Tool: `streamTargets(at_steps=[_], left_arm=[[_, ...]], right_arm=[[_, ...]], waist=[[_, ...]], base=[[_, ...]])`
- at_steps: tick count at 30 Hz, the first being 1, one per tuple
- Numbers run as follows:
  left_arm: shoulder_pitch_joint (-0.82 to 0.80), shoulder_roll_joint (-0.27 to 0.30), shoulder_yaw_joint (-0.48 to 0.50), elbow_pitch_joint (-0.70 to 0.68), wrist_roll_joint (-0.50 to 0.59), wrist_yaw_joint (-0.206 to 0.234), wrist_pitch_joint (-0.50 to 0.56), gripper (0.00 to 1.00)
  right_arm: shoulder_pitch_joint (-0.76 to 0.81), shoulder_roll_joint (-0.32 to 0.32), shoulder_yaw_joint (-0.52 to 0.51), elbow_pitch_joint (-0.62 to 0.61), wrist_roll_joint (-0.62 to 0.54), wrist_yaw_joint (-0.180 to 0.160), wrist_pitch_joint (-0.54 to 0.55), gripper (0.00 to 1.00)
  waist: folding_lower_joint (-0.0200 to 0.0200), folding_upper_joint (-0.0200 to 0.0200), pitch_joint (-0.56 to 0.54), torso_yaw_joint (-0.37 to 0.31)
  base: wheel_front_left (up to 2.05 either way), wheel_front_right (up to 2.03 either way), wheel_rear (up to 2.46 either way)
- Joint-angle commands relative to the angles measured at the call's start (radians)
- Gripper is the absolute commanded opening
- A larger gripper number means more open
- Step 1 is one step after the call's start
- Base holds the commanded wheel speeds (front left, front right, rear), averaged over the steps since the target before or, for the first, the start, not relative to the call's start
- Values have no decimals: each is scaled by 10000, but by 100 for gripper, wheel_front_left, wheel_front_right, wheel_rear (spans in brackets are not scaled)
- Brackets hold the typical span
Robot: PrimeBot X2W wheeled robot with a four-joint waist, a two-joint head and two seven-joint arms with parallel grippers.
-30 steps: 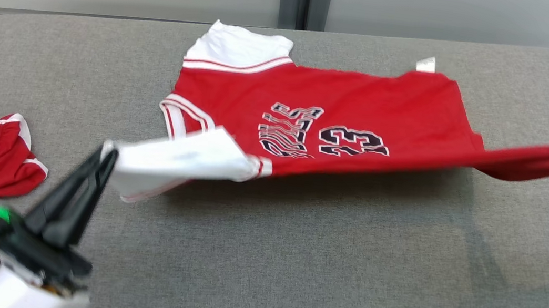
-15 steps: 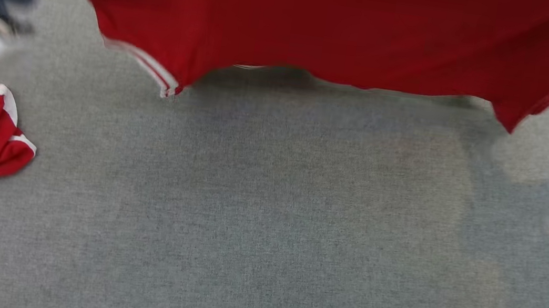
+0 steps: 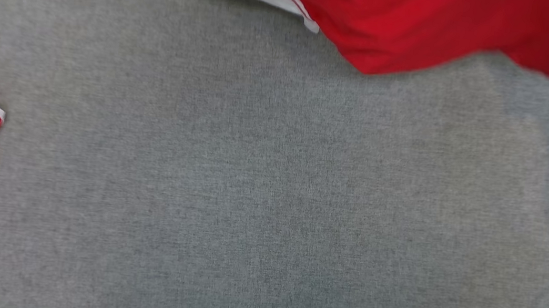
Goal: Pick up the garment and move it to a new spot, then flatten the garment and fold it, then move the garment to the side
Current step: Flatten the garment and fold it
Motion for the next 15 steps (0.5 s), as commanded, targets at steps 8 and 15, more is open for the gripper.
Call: streamTargets(at_steps=[8, 15], left_arm=[[-2488, -875, -112, 2482, 1636, 774, -1743, 0], [-3236, -1681, 747, 1554, 2461, 1351, -1994, 0]], right_arm=[[-2406, 1533, 250, 2661, -2468, -19, -2297, 0], [-4295, 2764, -1022, 4107, -4821, -17, -3305, 0]], waist=[[0, 0, 1682, -384], [0, 0, 2969, -249]], base=[[0, 0, 0], [0, 0, 0]])
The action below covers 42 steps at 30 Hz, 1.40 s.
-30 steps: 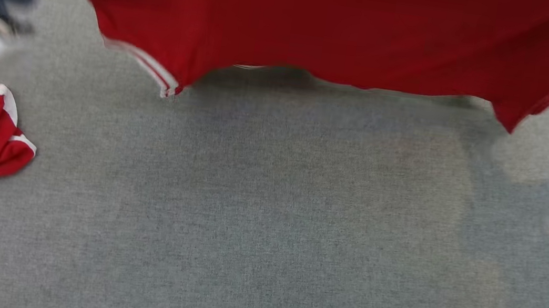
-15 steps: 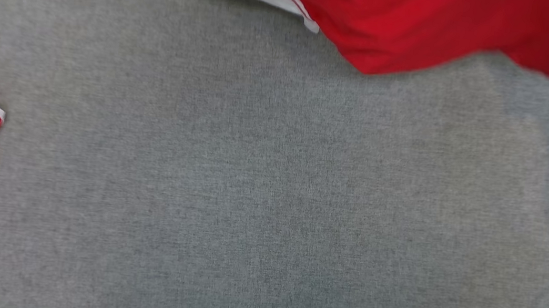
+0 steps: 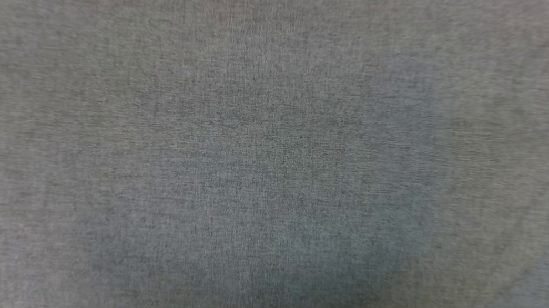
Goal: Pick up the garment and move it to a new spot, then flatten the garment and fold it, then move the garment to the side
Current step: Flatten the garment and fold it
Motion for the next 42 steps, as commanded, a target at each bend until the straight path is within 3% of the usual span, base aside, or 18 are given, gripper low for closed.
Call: streamTargets(at_steps=[1, 4, 7, 15, 22, 32, 42], left_arm=[[616, -14, 137, -222, 52, -95, 14, 0], [1594, -21, 581, -1385, 23, -426, 6, 0], [4317, 295, 1089, -2898, -208, -825, 0, 0], [11414, 721, 2415, -5788, -913, -994, -3, 0], [16465, 433, 2726, -6933, -1220, -1178, -4, 0], [20298, -358, 3082, -7248, -1913, -1243, -5, 0], [22179, -345, 2794, -7923, -1924, -917, 310, 0]], right_arm=[[150, 185, -336, -207, -234, -21, -44, 0], [1121, 465, -937, -706, -515, -21, -30, 0], [2973, 443, -1355, -1504, -391, -21, -38, 0], [7454, -251, -1548, -3209, 1013, -21, -39, 0], [11248, -457, -2467, -4164, 1835, -21, -40, 0], [15115, 41, -3069, -4875, 2238, -23, -39, 0], [17241, 151, -3500, -5680, 2292, -21, -41, 0]], waist=[[0, -1, 749, 112], [0, -1, 1114, 169], [0, -1, 1000, 301], [0, -1, -284, 487], [0, -1, -1832, 544], [0, -1, -3459, 255], [0, -1, -4122, 29]], base=[[0, 0, 0], [0, 0, 0], [0, 0, 0], [0, 0, 0], [0, 0, 0], [0, 0, 0], [0, 0, 0]])
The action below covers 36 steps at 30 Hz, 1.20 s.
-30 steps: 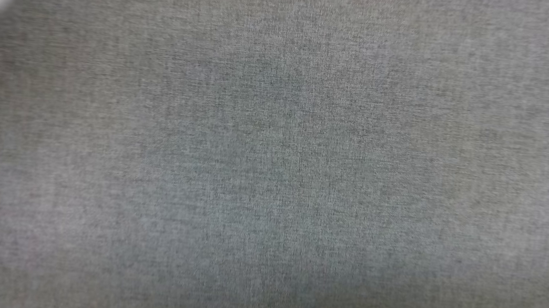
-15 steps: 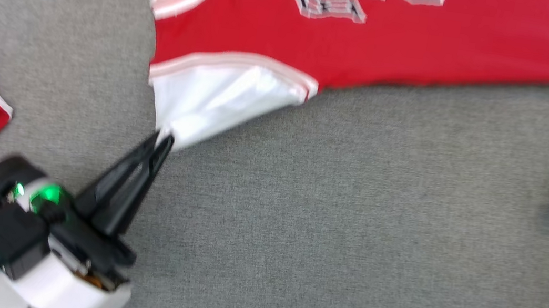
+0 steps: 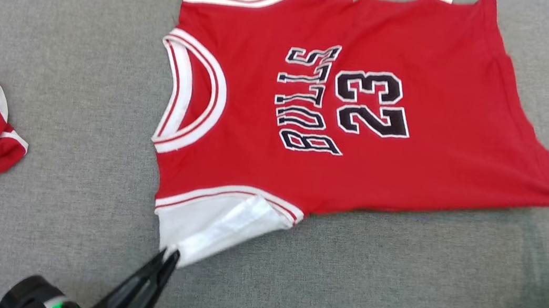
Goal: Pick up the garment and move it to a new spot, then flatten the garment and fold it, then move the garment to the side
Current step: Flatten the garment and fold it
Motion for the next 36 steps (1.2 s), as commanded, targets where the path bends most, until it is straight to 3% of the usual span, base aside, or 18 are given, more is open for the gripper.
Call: streamTargets(at_steps=[1, 9, 14, 20, 36], left_arm=[[135, 75, -22, -96, 35, 50, 93, 0], [-114, 167, -58, -289, -16, 353, 888, 0], [-1151, 112, -130, 399, -108, 98, 1163, 0], [-2907, 7, -419, 1464, 41, -235, 907, 0], [-6866, 179, -1016, 3694, 494, -420, -127, 0]], right_arm=[[157, -91, -128, -49, 59, -25, -12, 0], [585, -70, -10, 173, 75, -23, -11, 0], [-84, 81, 573, 770, 238, -23, -11, 0], [-1183, 162, 990, 1424, 626, -23, -11, 0], [-3455, 61, 1257, 2086, 742, -23, -11, 0]], waist=[[0, -1, -125, -40], [0, -1, -488, -76], [0, -1, -425, -30], [0, -1, -28, 69], [0, -1, 1283, 266]], base=[[0, 0, 0], [0, 0, 0], [0, 0, 0], [0, 0, 0], [0, 0, 0]])
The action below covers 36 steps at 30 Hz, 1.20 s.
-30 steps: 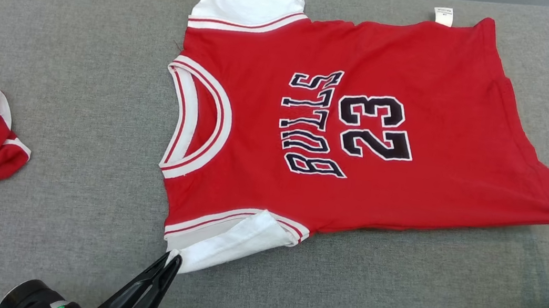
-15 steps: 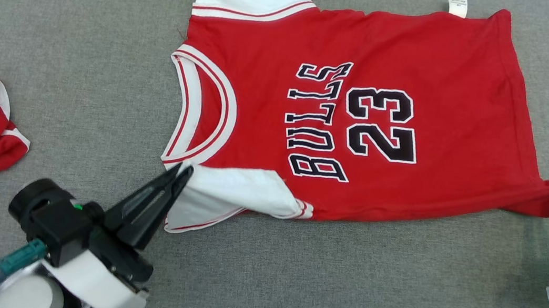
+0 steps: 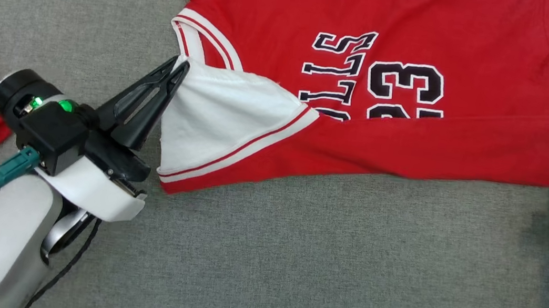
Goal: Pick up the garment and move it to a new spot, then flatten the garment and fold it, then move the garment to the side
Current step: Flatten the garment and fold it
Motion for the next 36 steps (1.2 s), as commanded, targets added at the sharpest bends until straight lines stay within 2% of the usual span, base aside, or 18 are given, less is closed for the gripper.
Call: streamTargets(at_steps=[1, 16, 17, 18, 19, 20, 24, 29, 36], left_arm=[[-494, 72, -99, 196, 99, -45, -131, 0], [-2178, -188, -896, 1109, 308, -36, -348, 0], [-2211, -212, -887, 1172, 331, -36, -349, 0], [-2235, -242, -820, 1239, 352, -36, -349, 22], [-2223, -290, -737, 1317, 345, -35, -352, 60], [-2076, -378, -549, 1419, 388, -35, -351, 100], [-1389, -542, -22, 1341, 477, 75, -352, 100], [332, -749, 729, 964, 133, 586, -339, 100], [2575, -1020, 351, 991, -766, 709, 301, 100]], right_arm=[[-297, -75, -38, 49, -71, -21, -11, 0], [-1281, 92, 48, 478, -300, -21, -11, 0], [-1329, 118, 102, 526, -262, -21, -11, 23], [-1377, 129, 152, 574, -218, -21, -11, 71], [-1410, 143, 171, 618, -186, -21, -12, 100], [-1394, 187, 209, 668, -156, -21, -11, 100], [-1053, 136, -137, 541, -388, -21, -11, 100], [-157, 253, -926, 202, -788, -21, -11, 100], [1049, 687, -1623, -70, -1001, -21, -11, 100]], waist=[[1, -1, 248, 23], [1, -1, 987, 117], [1, -1, 1000, 121], [1, -1, 1001, 120], [1, -1, 990, 115], [1, -1, 924, 91], [1, -1, 625, 32], [1, -1, 94, 1], [1, -1, -370, -33]], base=[[0, 0, 0], [0, 0, 0], [0, 0, 0], [0, 0, 0], [0, 0, 0], [0, 0, 0], [0, 0, 0], [0, 0, 0], [0, 0, 0]])
